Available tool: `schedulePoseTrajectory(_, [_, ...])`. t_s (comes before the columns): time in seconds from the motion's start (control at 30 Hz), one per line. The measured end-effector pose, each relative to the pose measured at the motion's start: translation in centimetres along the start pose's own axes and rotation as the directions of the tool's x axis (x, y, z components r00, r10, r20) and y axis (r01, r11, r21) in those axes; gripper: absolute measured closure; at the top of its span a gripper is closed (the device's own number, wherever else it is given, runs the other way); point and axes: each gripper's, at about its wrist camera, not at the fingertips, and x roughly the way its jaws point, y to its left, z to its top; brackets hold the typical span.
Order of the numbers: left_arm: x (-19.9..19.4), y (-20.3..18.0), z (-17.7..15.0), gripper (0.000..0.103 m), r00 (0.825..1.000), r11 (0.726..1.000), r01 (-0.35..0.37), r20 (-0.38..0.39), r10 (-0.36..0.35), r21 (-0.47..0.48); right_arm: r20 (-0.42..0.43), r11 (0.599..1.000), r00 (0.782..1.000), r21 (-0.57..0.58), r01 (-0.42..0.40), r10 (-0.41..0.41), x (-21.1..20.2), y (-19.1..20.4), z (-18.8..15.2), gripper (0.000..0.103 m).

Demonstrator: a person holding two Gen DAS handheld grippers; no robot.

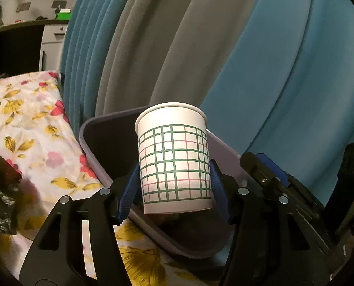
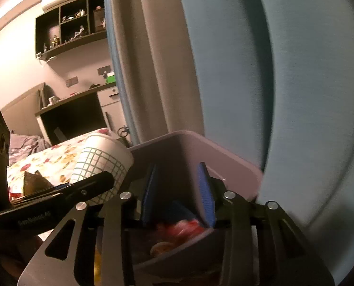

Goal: Collect trash
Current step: 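Carry the checked cup and red bag over the grey bin and release both, then move both tools back from the bin toward the black bag and cups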

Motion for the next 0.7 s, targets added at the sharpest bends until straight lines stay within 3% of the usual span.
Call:
schedulePoseTrajectory(0.1, [0.4,-0.1,-0.1,0.045,1.0,1.0,0.017,-0.015,-0.017,0.0,0.011,1.0,1.0,0.006,0.016,-0.016,-0.6,-0.6,-0.4,0.058])
schedulePoseTrajectory(0.17, [0.5,-0.2,-0.1,0.03,0.999,0.999,0.036,-0.025,-0.036,-0.008,0.008,1.0,1.0,0.015,0.023,-0.023,-0.9,-1.1,-0.6,0.058])
schedulePoseTrajectory(0.37, [-1.4,-0.1,-0.2,0.019,1.0,1.0,0.01,0.003,-0.01,-0.017,0.011,0.999,0.999,0.028,0.033,-0.033,-2.3,-1.8,-0.9,0.056])
schedulePoseTrajectory(0.5, [-5.0,0.0,-0.7,0.016,0.996,0.997,-0.076,0.054,0.076,0.01,0.036,0.999,0.999,0.028,0.019,-0.02,-3.9,-1.3,-0.7,0.049])
schedulePoseTrajectory(0.7, [-11.3,1.8,-3.1,0.008,0.963,0.969,-0.247,0.112,0.245,0.007,0.06,0.998,0.996,0.011,-0.06,0.059,-6.6,1.2,-0.8,0.035])
